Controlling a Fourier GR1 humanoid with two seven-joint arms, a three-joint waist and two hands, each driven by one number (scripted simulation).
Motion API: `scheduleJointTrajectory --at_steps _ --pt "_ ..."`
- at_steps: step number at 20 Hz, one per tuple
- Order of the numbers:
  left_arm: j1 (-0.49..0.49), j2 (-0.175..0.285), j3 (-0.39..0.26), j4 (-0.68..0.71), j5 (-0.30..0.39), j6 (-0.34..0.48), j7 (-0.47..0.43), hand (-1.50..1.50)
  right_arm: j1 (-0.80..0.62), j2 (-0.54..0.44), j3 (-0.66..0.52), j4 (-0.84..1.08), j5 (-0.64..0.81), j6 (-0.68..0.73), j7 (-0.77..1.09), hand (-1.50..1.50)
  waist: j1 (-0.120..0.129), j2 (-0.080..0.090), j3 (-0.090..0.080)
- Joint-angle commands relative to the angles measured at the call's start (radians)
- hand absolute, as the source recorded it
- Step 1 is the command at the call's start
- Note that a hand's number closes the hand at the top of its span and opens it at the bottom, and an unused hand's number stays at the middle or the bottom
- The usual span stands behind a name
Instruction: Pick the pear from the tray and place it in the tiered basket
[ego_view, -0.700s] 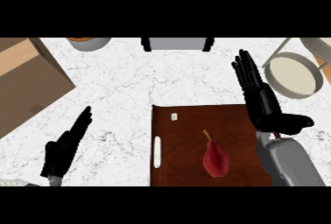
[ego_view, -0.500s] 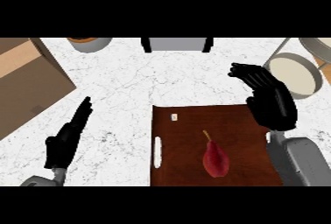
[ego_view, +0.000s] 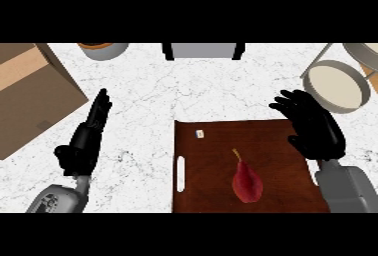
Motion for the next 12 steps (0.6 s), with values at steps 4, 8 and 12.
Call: scheduleJointTrajectory --at_steps 4,8,12 --pt "-0.051 -0.029 -0.016 -0.076 -0.050 0.071 0.120 0.00 0.067 -0.234 -0.108 0.058 -0.176 0.461 0.026 -1.50 -0.003 -0.009 -0.005" --pt "0.000 -0.025 -0.009 -0.040 -0.046 0.057 0.055 0.00 0.064 -0.426 -0.178 -0.055 0.043 0.515 0.001 -1.50 -0.019 -0.016 -0.007" --pt "-0.004 -0.027 -0.011 -0.025 -0.042 0.044 0.057 0.00 -0.003 -0.544 -0.219 -0.215 0.256 0.550 -0.005 -1.50 -0.027 -0.021 -0.008"
